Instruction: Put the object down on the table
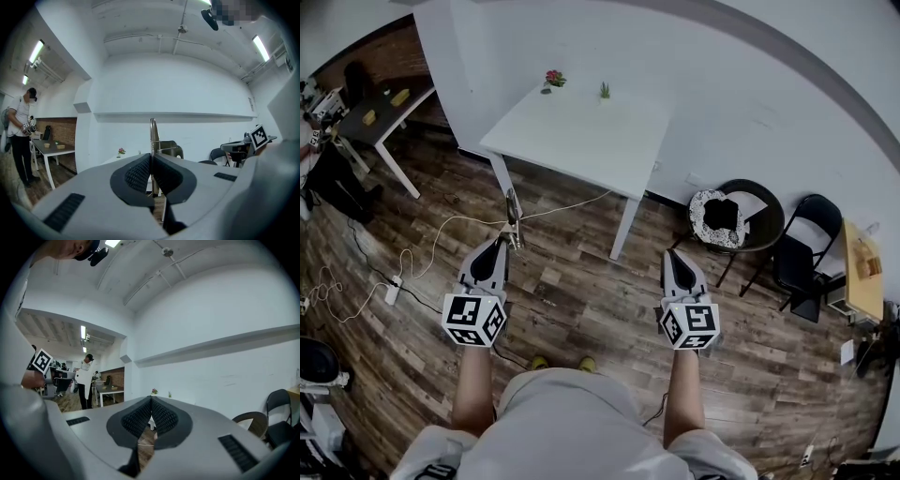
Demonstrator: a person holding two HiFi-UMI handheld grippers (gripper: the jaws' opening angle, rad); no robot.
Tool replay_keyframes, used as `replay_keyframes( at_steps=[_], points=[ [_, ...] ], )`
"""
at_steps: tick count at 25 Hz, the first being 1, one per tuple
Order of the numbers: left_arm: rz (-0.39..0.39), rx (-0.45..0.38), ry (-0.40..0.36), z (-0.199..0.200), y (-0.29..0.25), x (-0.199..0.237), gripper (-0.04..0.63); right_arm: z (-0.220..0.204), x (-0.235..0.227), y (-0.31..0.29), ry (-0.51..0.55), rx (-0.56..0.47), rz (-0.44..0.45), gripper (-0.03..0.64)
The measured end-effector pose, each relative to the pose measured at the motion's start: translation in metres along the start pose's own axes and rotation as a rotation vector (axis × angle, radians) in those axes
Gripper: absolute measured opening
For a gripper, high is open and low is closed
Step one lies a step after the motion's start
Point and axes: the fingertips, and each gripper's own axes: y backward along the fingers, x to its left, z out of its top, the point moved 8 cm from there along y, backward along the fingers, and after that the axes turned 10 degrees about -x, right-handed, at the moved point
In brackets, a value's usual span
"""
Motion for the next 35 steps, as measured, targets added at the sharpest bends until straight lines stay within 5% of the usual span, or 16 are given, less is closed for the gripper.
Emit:
replay_keyframes(
  at_steps=[15,35],
  points=[
    [-0.024,0.036,-0.005,-0.015,-0.014,-0.025,0.021,-0.018,-0.029,0.001,-0.024,0.026,0.041,0.009],
    [-0.021,0.047,0.028,-0.040,-0.088,0.045,0.021,-0.037,-0.030,-0.084,-0.002,0.070,0.025,0.009]
  ],
)
